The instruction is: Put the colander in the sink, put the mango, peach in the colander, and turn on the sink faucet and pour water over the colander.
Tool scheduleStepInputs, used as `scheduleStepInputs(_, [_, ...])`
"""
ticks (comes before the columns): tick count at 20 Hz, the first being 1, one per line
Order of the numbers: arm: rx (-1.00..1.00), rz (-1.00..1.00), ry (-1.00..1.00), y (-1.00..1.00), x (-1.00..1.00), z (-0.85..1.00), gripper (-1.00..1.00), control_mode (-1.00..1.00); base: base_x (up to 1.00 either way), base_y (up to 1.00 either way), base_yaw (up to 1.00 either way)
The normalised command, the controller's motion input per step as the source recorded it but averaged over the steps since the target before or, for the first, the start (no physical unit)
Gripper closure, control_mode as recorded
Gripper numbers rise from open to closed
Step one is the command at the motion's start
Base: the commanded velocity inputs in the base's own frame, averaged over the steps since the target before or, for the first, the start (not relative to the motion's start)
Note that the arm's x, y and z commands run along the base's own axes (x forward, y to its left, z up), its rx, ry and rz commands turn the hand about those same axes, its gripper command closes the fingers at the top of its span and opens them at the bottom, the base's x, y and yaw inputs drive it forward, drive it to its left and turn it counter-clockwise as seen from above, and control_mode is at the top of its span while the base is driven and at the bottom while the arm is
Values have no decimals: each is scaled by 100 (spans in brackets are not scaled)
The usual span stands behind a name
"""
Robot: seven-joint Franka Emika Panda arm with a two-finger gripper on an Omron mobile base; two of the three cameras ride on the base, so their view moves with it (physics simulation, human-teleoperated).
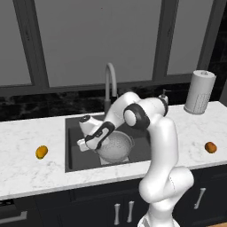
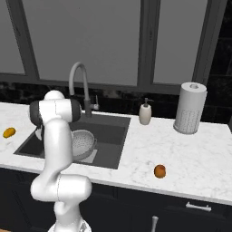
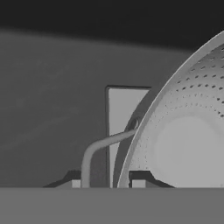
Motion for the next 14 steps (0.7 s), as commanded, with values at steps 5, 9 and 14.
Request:
scheduleStepInputs(5, [0,0,0,0,24,-21,100,-100,0,0,0])
scheduleStepInputs(9, [0,0,0,0,9,-15,100,-100,0,0,0])
scheduleStepInputs(14, [0,1,0,-9,0,-10,100,-100,0,0,0])
